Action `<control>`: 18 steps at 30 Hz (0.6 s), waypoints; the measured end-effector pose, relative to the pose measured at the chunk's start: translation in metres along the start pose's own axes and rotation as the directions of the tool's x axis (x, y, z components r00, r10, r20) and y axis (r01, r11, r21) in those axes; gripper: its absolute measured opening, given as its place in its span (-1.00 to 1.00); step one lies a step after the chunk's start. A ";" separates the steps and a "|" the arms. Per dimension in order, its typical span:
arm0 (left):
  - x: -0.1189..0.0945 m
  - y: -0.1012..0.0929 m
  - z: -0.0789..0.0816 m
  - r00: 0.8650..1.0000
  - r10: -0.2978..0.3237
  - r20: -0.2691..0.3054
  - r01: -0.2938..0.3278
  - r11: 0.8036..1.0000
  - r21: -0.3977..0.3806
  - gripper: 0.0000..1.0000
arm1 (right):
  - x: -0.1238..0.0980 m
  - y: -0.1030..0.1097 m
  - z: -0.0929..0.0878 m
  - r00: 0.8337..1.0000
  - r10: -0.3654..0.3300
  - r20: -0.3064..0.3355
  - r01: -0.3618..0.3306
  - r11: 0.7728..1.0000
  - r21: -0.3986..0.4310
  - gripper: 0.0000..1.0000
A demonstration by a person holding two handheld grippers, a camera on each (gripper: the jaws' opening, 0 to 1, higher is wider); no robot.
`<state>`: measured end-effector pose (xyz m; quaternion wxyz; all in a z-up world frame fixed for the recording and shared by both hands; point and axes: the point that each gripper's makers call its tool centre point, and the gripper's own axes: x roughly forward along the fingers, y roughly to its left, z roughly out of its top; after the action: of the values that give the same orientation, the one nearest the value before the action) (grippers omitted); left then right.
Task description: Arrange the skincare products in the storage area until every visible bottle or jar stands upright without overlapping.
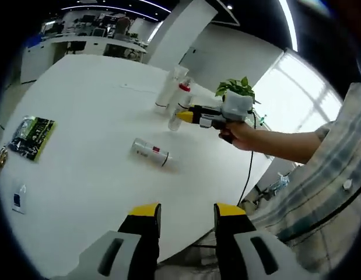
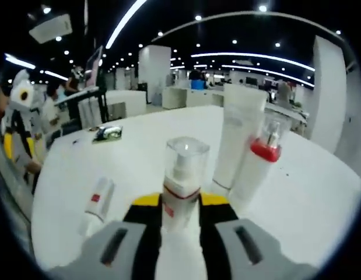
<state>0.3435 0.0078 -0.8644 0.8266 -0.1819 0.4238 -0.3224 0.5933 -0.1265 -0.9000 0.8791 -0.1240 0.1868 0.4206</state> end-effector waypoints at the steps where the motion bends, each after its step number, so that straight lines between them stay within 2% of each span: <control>1: -0.001 -0.001 0.000 1.000 0.004 0.001 -0.004 1.000 0.004 -0.26 | 0.003 0.000 0.001 1.000 0.003 0.003 -0.003 1.000 -0.003 -0.58; 8: -0.003 0.000 -0.008 0.999 0.035 -0.012 -0.035 0.999 0.012 -0.26 | 0.017 -0.009 0.003 1.000 -0.007 0.008 0.007 1.000 0.004 -0.58; 10: -0.005 0.006 -0.012 0.997 0.070 -0.036 -0.069 0.997 0.037 -0.27 | 0.019 -0.011 0.003 1.000 -0.012 0.010 0.012 1.000 0.006 -0.58; 11: -0.008 0.014 -0.015 0.991 0.121 -0.050 -0.117 0.990 0.075 -0.29 | 0.020 -0.012 0.003 1.000 -0.010 0.012 0.010 1.000 -0.006 -0.58; 13: -0.010 0.021 -0.019 0.984 0.163 -0.070 -0.156 0.983 0.093 -0.30 | 0.021 -0.013 0.003 1.000 -0.004 0.015 0.004 1.000 -0.019 -0.58; 18: -0.008 0.022 -0.027 0.982 0.167 -0.091 -0.159 0.983 0.090 -0.28 | 0.023 -0.024 0.001 1.000 -0.022 0.016 0.023 1.000 -0.004 -0.58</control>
<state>0.3261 0.0282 -0.8876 0.8352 -0.0962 0.4638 -0.2795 0.6256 -0.1244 -0.9074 0.8849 -0.1248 0.1776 0.4120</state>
